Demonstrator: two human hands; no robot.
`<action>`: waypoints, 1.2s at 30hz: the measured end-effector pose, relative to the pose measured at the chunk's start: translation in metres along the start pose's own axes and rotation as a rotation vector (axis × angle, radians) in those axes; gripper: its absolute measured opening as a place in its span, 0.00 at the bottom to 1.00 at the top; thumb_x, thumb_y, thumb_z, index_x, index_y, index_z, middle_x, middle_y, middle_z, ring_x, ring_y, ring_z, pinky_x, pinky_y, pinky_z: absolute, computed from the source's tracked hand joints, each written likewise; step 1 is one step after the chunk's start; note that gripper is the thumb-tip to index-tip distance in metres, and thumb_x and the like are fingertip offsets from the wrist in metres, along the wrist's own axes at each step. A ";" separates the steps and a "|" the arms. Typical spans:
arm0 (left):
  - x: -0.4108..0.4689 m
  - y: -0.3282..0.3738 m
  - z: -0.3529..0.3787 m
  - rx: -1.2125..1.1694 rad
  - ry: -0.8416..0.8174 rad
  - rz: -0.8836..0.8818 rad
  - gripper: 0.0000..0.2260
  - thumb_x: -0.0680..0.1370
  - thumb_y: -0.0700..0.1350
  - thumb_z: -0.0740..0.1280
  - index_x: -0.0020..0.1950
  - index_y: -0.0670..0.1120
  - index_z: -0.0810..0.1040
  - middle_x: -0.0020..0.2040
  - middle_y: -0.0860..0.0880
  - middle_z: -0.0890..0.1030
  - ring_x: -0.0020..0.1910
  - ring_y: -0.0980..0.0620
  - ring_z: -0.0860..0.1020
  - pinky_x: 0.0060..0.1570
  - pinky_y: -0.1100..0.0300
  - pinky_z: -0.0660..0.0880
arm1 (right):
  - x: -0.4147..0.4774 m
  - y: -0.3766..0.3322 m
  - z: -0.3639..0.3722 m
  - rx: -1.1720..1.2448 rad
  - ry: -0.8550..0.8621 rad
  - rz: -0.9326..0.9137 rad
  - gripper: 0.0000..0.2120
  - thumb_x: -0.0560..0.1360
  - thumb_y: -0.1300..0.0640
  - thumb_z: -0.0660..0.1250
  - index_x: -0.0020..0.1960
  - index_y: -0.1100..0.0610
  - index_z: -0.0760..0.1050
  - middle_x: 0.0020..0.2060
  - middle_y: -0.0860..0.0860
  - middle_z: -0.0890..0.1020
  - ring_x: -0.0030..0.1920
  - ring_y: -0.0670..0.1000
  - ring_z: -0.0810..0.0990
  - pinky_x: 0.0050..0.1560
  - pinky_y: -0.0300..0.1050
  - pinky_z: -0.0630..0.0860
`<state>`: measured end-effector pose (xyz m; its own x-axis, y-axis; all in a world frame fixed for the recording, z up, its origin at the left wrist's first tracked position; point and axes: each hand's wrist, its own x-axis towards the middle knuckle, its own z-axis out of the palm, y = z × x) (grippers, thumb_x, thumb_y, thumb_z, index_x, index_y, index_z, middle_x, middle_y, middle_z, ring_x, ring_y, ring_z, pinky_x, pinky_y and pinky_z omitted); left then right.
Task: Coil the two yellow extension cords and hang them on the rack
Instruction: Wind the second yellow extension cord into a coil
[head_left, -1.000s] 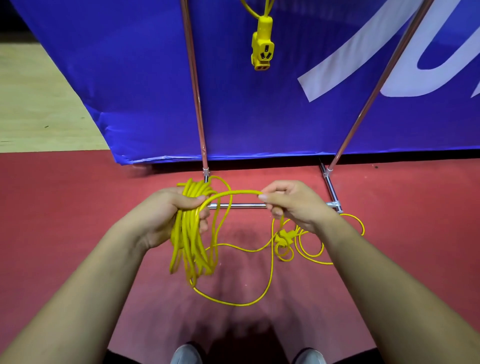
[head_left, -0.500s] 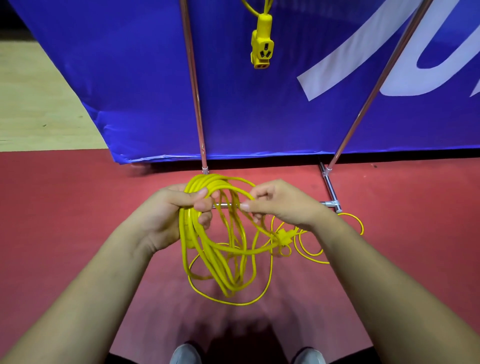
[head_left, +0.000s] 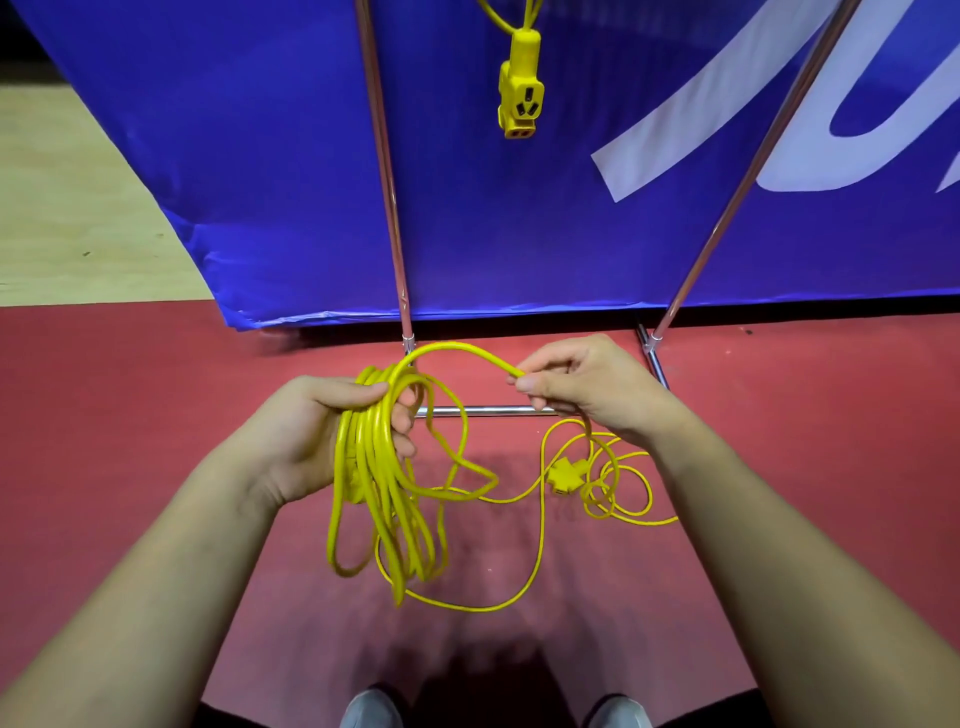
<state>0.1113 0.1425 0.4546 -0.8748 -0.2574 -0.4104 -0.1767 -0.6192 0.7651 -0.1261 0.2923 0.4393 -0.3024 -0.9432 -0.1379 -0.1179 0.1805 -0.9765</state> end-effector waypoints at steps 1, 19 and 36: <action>0.000 0.001 0.001 -0.020 0.007 -0.005 0.13 0.64 0.44 0.71 0.43 0.38 0.81 0.35 0.41 0.78 0.32 0.41 0.81 0.35 0.51 0.79 | 0.000 -0.003 0.001 -0.012 -0.014 -0.008 0.03 0.72 0.62 0.73 0.45 0.61 0.83 0.28 0.53 0.79 0.32 0.53 0.66 0.30 0.39 0.63; 0.007 -0.014 0.022 0.232 -0.023 -0.013 0.20 0.58 0.54 0.81 0.39 0.43 0.81 0.27 0.47 0.74 0.25 0.49 0.76 0.27 0.60 0.75 | -0.002 -0.021 0.039 -0.175 -0.155 -0.167 0.05 0.72 0.65 0.73 0.48 0.62 0.81 0.29 0.53 0.78 0.31 0.45 0.74 0.33 0.34 0.70; 0.003 -0.017 0.018 0.327 0.018 -0.089 0.21 0.60 0.51 0.80 0.46 0.41 0.81 0.32 0.45 0.77 0.28 0.48 0.78 0.28 0.59 0.76 | 0.001 -0.012 0.033 -0.404 -0.061 -0.195 0.06 0.72 0.59 0.74 0.49 0.57 0.85 0.33 0.42 0.78 0.34 0.39 0.74 0.38 0.31 0.66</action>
<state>0.1033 0.1650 0.4491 -0.8419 -0.2279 -0.4892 -0.3899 -0.3698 0.8433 -0.0936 0.2798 0.4457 -0.1827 -0.9830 0.0208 -0.5302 0.0806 -0.8440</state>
